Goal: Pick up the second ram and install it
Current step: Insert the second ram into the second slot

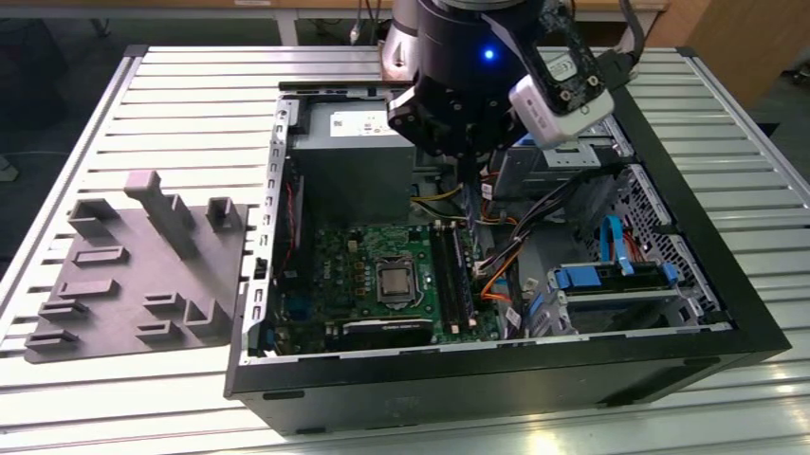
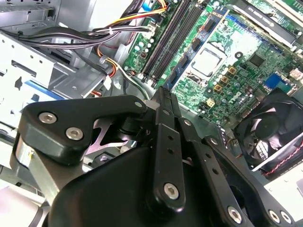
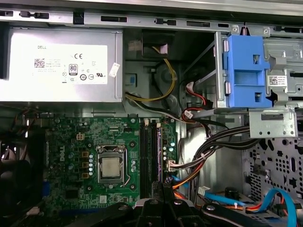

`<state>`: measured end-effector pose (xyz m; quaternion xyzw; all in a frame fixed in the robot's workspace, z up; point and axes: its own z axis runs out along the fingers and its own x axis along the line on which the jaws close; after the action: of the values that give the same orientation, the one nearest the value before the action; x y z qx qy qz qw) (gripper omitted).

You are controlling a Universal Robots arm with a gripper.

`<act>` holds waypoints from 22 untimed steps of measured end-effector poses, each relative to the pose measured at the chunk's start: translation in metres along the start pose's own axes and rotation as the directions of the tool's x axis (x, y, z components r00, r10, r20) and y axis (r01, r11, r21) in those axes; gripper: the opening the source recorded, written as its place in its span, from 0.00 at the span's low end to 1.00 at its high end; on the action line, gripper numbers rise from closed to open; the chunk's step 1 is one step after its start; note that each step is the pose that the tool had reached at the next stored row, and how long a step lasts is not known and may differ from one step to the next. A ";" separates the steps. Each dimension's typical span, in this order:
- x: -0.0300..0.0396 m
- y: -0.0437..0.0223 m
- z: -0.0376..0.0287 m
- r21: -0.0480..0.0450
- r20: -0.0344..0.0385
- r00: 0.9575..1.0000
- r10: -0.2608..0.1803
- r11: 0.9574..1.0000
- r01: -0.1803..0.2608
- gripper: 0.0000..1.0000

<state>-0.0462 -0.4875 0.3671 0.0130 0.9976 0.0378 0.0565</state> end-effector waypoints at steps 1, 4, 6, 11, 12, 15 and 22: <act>0.0001 -0.0001 0.0009 0.000 0.000 1.000 0.000 1.000 0.000 0.12; 0.0004 -0.0003 0.0034 0.000 0.000 1.000 0.000 1.000 0.000 0.12; 0.0005 -0.0004 0.0049 0.000 0.000 1.000 0.000 1.000 0.000 0.12; 0.0010 -0.0007 0.0087 0.000 0.000 1.000 0.000 1.000 0.000 0.12; 0.0011 -0.0007 0.0093 0.000 0.000 1.000 0.000 1.000 0.000 0.12; 0.0013 -0.0009 0.0114 0.000 0.000 1.000 0.000 1.000 0.000 0.12; 0.0018 -0.0012 0.0158 0.000 0.000 1.000 0.000 1.000 0.000 0.12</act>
<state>-0.0461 -0.4875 0.3512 0.0130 0.9976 0.0378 0.0565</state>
